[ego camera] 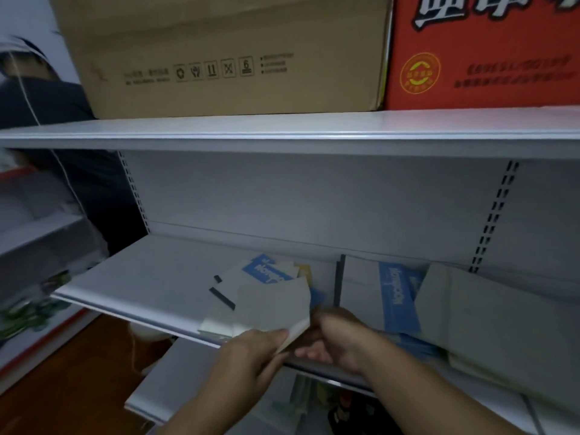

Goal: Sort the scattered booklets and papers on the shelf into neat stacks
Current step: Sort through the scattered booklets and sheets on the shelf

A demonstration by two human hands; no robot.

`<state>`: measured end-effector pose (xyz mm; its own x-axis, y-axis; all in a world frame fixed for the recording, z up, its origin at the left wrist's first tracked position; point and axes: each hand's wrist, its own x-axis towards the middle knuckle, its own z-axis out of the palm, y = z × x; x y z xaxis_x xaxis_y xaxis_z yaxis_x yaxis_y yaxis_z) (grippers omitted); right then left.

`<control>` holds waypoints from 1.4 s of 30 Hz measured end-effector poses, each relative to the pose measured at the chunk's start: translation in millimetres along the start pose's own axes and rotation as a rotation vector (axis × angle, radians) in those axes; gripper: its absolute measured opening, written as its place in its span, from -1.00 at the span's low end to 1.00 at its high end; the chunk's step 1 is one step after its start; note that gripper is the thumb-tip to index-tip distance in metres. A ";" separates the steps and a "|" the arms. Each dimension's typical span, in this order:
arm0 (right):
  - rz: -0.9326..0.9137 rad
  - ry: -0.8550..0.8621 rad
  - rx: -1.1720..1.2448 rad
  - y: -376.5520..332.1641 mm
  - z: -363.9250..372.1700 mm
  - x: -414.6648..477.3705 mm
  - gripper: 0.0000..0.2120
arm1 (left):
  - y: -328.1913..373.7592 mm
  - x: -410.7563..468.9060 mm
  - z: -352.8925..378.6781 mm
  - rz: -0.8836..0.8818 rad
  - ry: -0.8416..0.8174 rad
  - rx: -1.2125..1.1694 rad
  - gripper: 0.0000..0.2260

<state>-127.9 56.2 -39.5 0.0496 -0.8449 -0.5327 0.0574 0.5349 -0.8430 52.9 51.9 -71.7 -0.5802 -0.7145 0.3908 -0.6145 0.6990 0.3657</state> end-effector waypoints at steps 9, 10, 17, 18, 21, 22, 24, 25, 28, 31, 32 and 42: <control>-0.288 0.236 -0.160 -11.7 -87.2 -59.2 -0.69 | 13.4 49.6 10.4 -0.132 0.137 0.010 -0.63; -0.313 0.299 -0.109 -9.3 -105.7 -71.5 -0.69 | 5.2 54.8 17.3 -0.176 0.076 0.117 -0.54; -0.307 0.722 0.166 29.5 -218.1 -125.9 -0.73 | -10.6 57.2 34.1 -0.146 -0.310 0.439 -0.50; -0.263 0.738 0.137 36.8 -227.7 -127.0 -0.72 | -0.3 55.8 22.2 -0.154 -0.277 0.413 -0.53; -0.113 0.770 -0.059 50.2 -237.2 -130.2 -0.72 | 18.5 47.8 -0.6 -0.279 0.103 0.195 -0.78; -0.083 0.807 -0.167 52.1 -239.3 -128.9 -0.69 | 24.7 48.4 -5.2 -0.301 0.244 0.127 -0.78; -0.011 0.874 -0.425 51.6 -239.3 -128.1 -0.57 | 33.8 57.1 -4.8 -0.189 0.440 0.072 -0.76; 0.038 0.898 -0.554 50.7 -236.9 -129.9 -0.52 | 39.9 63.7 0.5 -0.092 0.470 0.044 -0.73; 0.119 0.939 -0.774 52.0 -231.9 -133.8 -0.47 | 51.9 90.5 35.3 0.265 0.222 0.064 -0.66; 0.138 0.946 -0.780 52.8 -232.9 -138.5 -0.49 | 56.9 105.5 72.3 0.254 -0.257 0.301 -0.41; 0.152 0.964 -0.800 52.4 -232.6 -139.1 -0.50 | 52.6 104.3 78.6 0.176 -0.421 0.322 -0.28; -0.382 0.546 -0.570 14.1 -84.4 -71.1 -0.95 | -51.7 36.9 -1.0 -0.212 -0.494 0.342 0.14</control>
<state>-214.8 122.9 -19.8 -0.3638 -0.9304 -0.0445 -0.5416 0.2501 -0.8026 63.7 -10.6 -75.4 -0.5548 -0.8224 -0.1257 -0.8319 0.5505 0.0702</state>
